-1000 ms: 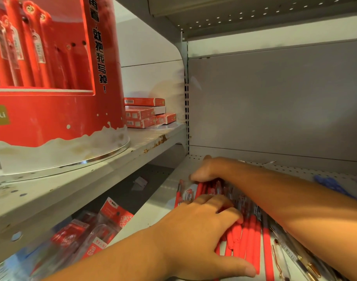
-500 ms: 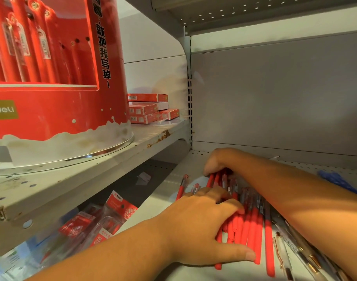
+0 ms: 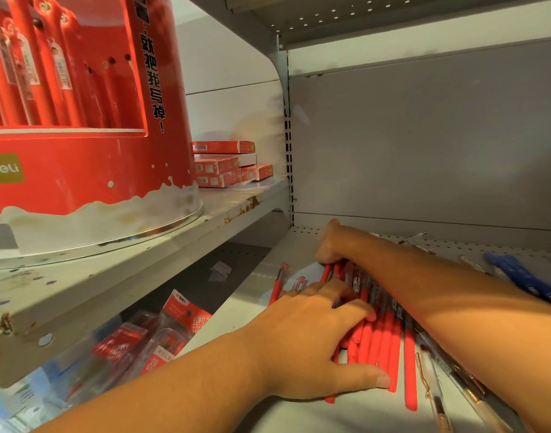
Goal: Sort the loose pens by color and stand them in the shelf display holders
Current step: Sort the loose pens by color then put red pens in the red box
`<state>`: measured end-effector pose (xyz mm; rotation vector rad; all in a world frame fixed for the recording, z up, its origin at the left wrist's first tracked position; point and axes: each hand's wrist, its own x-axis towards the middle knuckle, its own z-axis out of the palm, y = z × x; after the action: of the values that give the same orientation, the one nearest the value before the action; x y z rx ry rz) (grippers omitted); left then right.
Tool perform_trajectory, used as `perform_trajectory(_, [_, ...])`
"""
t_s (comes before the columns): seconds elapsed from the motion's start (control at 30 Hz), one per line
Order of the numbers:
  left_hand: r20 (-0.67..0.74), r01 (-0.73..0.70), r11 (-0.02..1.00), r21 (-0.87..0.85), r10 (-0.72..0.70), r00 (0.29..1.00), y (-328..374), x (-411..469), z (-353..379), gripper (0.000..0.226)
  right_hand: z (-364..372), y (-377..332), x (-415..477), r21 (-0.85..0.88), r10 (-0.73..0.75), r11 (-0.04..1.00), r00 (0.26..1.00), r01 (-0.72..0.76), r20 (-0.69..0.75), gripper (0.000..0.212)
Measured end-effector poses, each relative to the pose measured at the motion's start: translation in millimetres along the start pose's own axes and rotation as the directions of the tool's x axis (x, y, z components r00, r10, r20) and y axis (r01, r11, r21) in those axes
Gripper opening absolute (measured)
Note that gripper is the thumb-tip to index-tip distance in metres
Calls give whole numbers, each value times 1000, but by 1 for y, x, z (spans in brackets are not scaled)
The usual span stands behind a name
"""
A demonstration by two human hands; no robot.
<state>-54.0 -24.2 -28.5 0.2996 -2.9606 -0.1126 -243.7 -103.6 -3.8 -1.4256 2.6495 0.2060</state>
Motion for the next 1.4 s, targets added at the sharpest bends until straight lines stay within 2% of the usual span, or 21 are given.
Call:
perform_trajectory(0.03, [3,-2,1000,-5,2,1000,0,0,0,68,0,1,-1,34,13,999,1000,-13,-20,62])
perform_trajectory(0.07, [5,-3,1000,-10,3,1000,1,0,0,68,-1,1,-1,51,0,999,999,1,-33,58])
perform_trajectory(0.13, [3,-3,1000,-14,3,1000,1,0,-1,68,-2,1,4,26,-45,999,999,45,-10,24])
perform_trajectory(0.17, [2,-1,1000,-12,1,1000,1,1,0,68,-1,1,6,29,-59,998,998,59,-3,21])
perform_trajectory(0.23, [7,-1,1000,-13,1,1000,1,1,0,68,2,-2,6,32,-82,996,996,83,-33,32])
perform_trajectory(0.37, [-2,-10,1000,-16,10,1000,2,0,0,68,2,-3,4,91,-78,992,990,89,-121,25])
perform_trajectory(0.43, [-1,-7,1000,-2,7,1000,1,0,1,67,-2,2,2,228,-41,969,974,93,-222,16])
perform_trajectory(0.53, [8,6,1000,6,-6,1000,0,1,3,67,-17,15,0,510,63,844,912,167,-404,9])
perform_trajectory(0.6, [23,9,1000,13,-9,1000,0,1,3,69,-33,24,-7,605,115,761,869,234,-482,10])
perform_trajectory(0.67, [29,13,1000,13,-13,1000,1,0,1,69,-47,34,-18,648,130,713,857,269,-499,15])
perform_trajectory(0.73, [-32,4,1000,7,-4,999,2,0,-5,65,-54,41,-34,683,118,674,872,282,-475,17])
perform_trajectory(0.83, [-287,0,1000,10,3,958,2,-5,-15,56,-47,51,-57,709,100,659,906,249,-411,16])
perform_trajectory(0.9, [-365,24,1000,3,-21,931,0,-7,-18,52,-34,53,-73,720,77,657,931,222,-357,9])
perform_trajectory(1.03, [-292,83,994,63,-61,955,2,-6,-12,52,-2,42,-108,695,-3,684,954,219,-298,12])
perform_trajectory(1.13, [-169,66,996,68,-53,984,0,-5,-8,64,10,35,-125,671,-83,698,959,250,-270,13])
perform_trajectory(1.2, [-100,51,996,67,-44,994,-4,-6,-6,73,8,35,-131,726,-71,654,972,215,-224,13])
perform_trajectory(1.33, [-88,52,998,45,-48,995,-6,-11,-5,90,1,42,-145,822,-91,564,995,83,-38,11])
perform_trajectory(1.4, [-49,51,999,10,-50,998,-5,-13,-3,95,1,48,-150,819,-95,571,996,54,0,15])
